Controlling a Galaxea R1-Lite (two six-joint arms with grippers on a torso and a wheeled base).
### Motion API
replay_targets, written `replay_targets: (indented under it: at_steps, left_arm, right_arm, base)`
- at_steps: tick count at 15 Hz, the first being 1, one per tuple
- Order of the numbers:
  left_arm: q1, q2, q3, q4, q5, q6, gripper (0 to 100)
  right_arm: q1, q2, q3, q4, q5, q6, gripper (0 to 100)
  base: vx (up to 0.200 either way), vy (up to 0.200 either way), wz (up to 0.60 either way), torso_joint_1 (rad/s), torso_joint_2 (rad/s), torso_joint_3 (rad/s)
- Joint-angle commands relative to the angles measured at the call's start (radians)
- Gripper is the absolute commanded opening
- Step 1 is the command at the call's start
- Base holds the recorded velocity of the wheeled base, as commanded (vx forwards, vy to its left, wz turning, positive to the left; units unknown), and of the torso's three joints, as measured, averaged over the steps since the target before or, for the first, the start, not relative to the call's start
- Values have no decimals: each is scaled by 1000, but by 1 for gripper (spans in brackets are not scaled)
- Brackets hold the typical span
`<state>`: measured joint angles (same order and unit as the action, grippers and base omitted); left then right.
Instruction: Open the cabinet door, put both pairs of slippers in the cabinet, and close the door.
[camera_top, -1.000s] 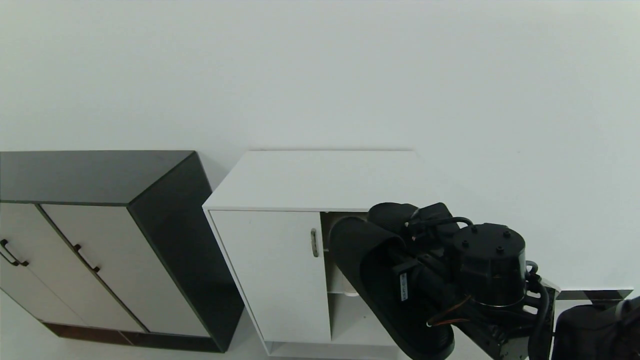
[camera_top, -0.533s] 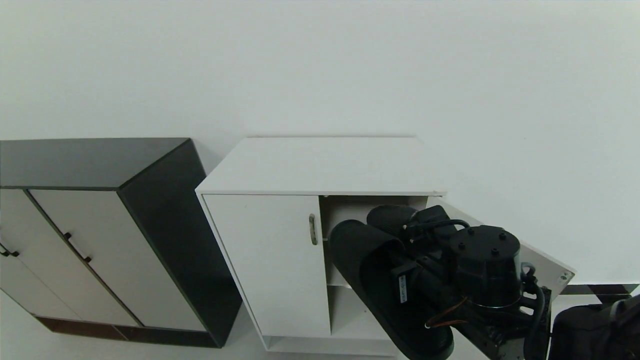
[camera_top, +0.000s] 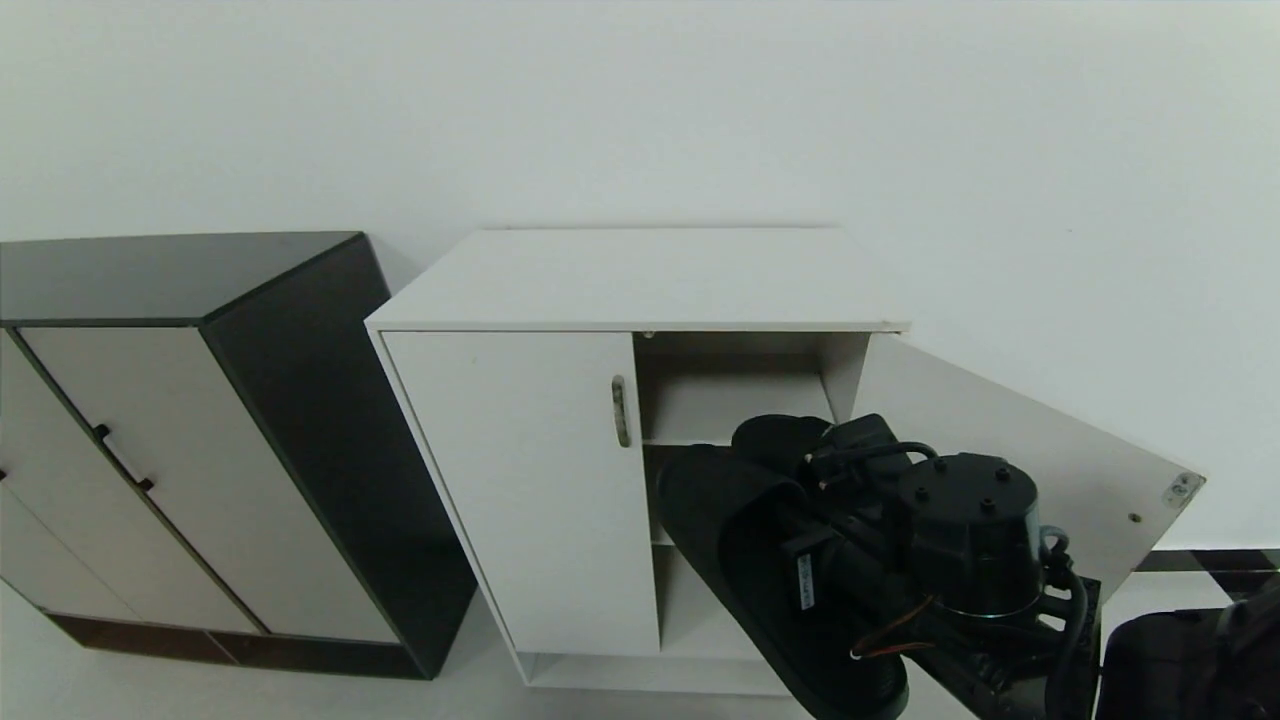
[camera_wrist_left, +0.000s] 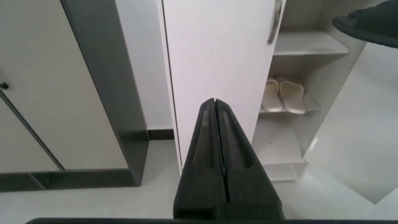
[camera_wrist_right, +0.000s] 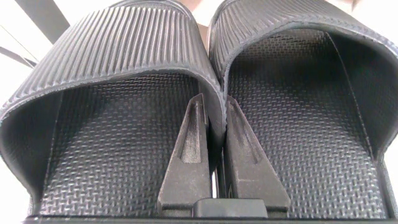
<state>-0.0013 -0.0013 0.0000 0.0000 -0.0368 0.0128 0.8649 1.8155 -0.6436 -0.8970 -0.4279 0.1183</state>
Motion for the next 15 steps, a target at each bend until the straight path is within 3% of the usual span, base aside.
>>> replay_targets:
  at_steps: [1,15]
  left_arm:
    - [0,1,0,0,0,0,0]
    - [0,1,0,0,0,-4,0]
  right_arm:
    - [0,5,2,0,0,0,0]
    - [-7,25,10,0,-3,0,0]
  base:
    - [0,0,0,-183,505,310]
    - [0,0,0,-134,473,337]
